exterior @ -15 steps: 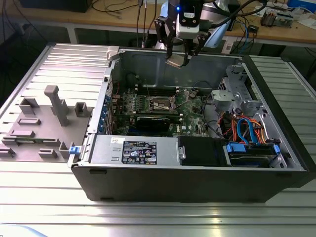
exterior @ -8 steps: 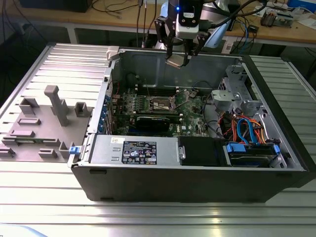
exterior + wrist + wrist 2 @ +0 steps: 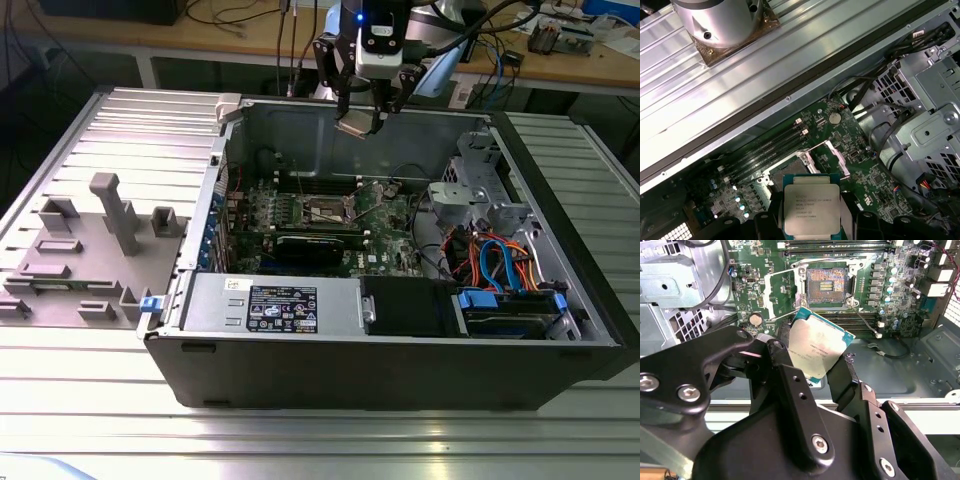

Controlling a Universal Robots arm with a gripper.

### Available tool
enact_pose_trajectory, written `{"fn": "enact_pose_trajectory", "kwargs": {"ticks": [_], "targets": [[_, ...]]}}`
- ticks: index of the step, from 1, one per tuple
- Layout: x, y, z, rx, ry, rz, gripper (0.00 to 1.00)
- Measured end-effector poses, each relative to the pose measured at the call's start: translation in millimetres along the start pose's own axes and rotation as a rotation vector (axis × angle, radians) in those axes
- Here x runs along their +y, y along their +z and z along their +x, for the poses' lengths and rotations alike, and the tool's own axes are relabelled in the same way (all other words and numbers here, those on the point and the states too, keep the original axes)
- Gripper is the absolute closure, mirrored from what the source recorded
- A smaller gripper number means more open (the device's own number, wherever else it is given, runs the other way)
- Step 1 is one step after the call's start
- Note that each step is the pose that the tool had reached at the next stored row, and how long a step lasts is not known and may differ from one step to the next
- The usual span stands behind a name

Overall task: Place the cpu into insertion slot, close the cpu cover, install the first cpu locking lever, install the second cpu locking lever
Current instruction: 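Place the cpu into insertion slot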

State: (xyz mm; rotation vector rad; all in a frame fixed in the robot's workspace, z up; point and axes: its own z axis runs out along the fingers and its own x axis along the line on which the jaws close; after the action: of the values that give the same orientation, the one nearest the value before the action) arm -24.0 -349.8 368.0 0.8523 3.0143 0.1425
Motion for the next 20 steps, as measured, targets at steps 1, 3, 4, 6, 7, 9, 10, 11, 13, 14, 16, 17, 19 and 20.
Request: {"fn": "enact_pose_trajectory", "kwargs": {"ticks": [1,3,4,6,7,9,10,11,13,14,16,17,19,20], "targets": [[0.0,0.0,0.0,0.0000,0.000,0.0000,0.46],[0.0,0.0,0.0,0.0000,0.000,0.0000,0.46],[0.0,0.0,0.0,0.0000,0.000,0.0000,0.46],[0.0,0.0,-0.1,-0.0014,0.015,-0.0003,0.46],[0.0,0.1,0.0,-0.0025,0.027,-0.0004,0.46],[0.0,0.0,0.0,-0.0058,0.061,-0.0005,0.46],[0.0,0.1,0.0,-0.0069,0.073,-0.0008,0.46],[0.0,0.1,0.0,-0.0079,0.085,-0.0010,0.46],[0.0,0.1,0.0,-0.0100,0.108,-0.0014,0.46],[0.0,0.1,0.0,-0.0106,0.116,-0.0016,0.46],[0.0,0.1,0.0,-0.0114,0.124,-0.0018,0.46],[0.0,0.1,0.0,-0.0114,0.124,-0.0018,0.46],[0.0,0.1,0.0,-0.0115,0.124,-0.0018,0.46],[0.0,0.1,0.0,-0.0115,0.125,-0.0018,0.46]]}}
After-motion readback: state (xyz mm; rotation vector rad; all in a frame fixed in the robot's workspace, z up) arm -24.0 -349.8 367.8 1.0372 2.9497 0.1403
